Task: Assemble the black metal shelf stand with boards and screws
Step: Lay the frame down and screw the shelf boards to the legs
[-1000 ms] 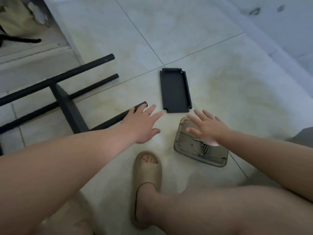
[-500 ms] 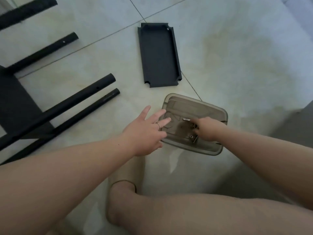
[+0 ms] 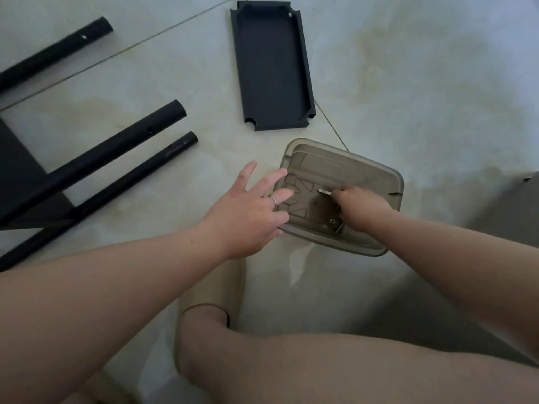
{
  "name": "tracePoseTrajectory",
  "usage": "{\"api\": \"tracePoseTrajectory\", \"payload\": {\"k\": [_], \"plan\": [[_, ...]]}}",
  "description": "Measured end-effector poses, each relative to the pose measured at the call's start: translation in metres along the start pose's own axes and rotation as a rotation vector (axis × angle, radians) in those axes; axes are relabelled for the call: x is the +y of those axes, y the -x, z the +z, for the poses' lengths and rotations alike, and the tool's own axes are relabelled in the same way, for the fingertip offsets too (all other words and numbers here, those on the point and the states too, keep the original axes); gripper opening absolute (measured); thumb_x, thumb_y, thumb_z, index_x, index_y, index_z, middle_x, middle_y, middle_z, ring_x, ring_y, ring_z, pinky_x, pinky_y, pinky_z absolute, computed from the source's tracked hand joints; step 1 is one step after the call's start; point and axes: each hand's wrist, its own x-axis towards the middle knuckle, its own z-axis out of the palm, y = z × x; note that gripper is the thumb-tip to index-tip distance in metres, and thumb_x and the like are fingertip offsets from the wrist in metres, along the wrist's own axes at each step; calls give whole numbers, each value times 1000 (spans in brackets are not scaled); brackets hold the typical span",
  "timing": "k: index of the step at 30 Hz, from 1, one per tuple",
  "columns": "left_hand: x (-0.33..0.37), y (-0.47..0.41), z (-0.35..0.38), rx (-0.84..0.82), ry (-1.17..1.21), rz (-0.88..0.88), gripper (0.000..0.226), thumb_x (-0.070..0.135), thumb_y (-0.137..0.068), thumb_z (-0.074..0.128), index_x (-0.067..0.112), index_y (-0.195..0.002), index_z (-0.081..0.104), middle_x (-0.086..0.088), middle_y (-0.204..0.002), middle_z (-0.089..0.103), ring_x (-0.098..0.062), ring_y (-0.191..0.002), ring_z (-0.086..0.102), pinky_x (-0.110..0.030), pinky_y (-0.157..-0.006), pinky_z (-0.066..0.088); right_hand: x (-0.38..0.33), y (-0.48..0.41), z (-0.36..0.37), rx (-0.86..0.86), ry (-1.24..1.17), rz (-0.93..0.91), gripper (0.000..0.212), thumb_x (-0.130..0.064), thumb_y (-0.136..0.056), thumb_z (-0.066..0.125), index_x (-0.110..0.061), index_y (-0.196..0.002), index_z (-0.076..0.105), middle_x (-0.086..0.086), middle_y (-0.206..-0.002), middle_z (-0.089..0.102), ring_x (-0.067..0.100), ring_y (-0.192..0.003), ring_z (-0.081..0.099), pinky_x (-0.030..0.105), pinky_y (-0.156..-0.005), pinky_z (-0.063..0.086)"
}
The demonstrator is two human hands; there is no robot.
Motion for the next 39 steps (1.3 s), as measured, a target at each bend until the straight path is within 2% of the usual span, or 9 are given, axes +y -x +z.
{"api": "tracePoseTrajectory", "payload": {"k": [3,7,12,22,29,32,39], "plan": [[1,0,0,4,-23,-10,27,49,-98,48,31,-103,67,3,-148,49,-31,-152,16,-65,-117,5,-4,2,2,-29,78,-19,41,-5,-95,55,-19,-133,52,10,-131,52,35,-112,59,38,-72,44],[5,-1,-1,3,-21,-27,28,48,-99,47,29,-102,67,2,-146,50,-32,-152,15,-67,-116,3,-4,5,0,2,342,-81,36,-10,-94,59,-21,-129,59,7,-137,51,30,-124,52,37,-92,42],[6,-2,-2,-9,-33,-29,30,47,-100,45,27,-107,66,0,-147,49,-32,-153,14,-68,-115,2,-8,6,1,0,492,-138,32,-15,-94,58,-23,-124,64,5,-131,55,29,-125,49,35,-96,37],[10,-2,-2,17,-36,-38,28,45,-98,50,24,-103,68,-1,-139,55,-34,-150,22,-69,-114,9,-9,6,4,-63,525,-197,30,-13,-100,49,-19,-125,64,7,-137,53,30,-127,48,36,-96,39],[14,-5,-2,1,-27,-53,30,45,-100,47,24,-108,67,-3,-144,51,-35,-151,17,-70,-115,2,-4,9,5,-46,399,-171,33,-11,-100,46,-20,-125,64,6,-138,50,29,-129,46,35,-91,41],[14,-6,-1,-8,-22,-58,30,45,-101,46,24,-108,67,-4,-145,50,-35,-152,14,-70,-114,-1,-4,8,7,-47,378,-147,31,-11,-99,46,-18,-123,65,6,-136,53,29,-127,49,36,-93,42],[15,-8,0,-9,-8,-68,30,44,-101,47,24,-109,67,-4,-145,50,-35,-152,13,-69,-114,-2,-7,4,11,-28,368,-149,29,-10,-100,47,-16,-118,68,4,-130,58,28,-120,57,33,-86,41]]}}
